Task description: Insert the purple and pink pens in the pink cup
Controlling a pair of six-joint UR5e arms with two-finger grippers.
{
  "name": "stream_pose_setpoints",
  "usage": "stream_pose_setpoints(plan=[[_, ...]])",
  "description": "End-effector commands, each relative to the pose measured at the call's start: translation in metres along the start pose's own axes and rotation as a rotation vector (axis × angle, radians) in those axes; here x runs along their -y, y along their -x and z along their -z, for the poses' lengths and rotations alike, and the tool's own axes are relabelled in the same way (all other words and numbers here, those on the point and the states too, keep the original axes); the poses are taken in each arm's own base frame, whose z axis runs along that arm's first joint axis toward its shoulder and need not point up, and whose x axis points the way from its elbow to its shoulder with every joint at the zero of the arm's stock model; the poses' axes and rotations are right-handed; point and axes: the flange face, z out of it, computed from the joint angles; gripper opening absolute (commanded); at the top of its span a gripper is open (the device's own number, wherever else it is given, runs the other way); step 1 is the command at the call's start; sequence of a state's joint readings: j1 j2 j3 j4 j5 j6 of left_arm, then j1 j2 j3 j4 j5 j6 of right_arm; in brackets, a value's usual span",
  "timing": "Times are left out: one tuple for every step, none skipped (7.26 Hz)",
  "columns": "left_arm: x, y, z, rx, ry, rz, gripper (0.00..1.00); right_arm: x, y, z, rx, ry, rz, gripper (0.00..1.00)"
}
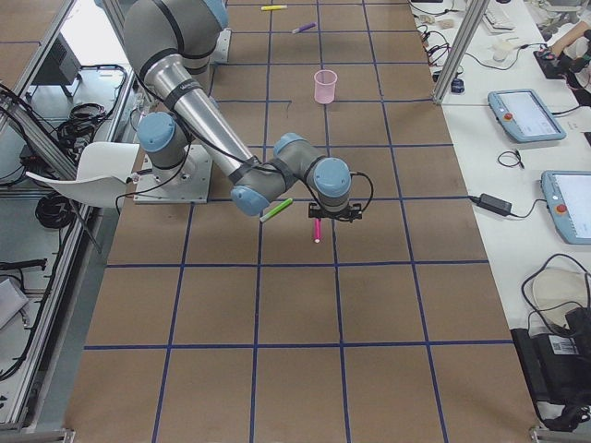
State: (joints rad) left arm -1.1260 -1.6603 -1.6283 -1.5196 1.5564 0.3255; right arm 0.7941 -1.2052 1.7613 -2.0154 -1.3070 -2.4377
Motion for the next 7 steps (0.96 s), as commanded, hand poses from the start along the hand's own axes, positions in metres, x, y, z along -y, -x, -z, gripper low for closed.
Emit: stream_pose_setpoints(plan=[[0.012,0.036,-0.028,-0.013,0.021,0.065,1.00,-0.006,0.008,-0.039,0.047,-0.086,0.098,0.91],[0.020,0.042,-0.042,0.002,-0.012,0.113,1.00,-0.008,0.014,-0.045,0.072,-0.124,0.068,0.91],[0.028,0.046,-0.065,0.016,-0.041,0.121,1.00,-0.018,0.022,-0.048,0.088,-0.152,0.036,0.90],[0.030,0.047,-0.094,0.021,-0.046,0.154,1.00,-0.026,0.022,-0.057,0.098,-0.164,0.028,0.85],[0.031,0.049,-0.114,0.014,-0.023,0.222,1.00,-0.037,0.021,-0.064,0.102,-0.172,0.021,0.85],[0.037,0.051,-0.126,0.011,-0.016,0.250,1.00,-0.047,0.020,-0.064,0.093,-0.169,0.026,0.85],[0.044,0.055,-0.139,0.021,-0.039,0.253,1.00,-0.057,0.027,-0.060,0.090,-0.167,0.008,0.85]])
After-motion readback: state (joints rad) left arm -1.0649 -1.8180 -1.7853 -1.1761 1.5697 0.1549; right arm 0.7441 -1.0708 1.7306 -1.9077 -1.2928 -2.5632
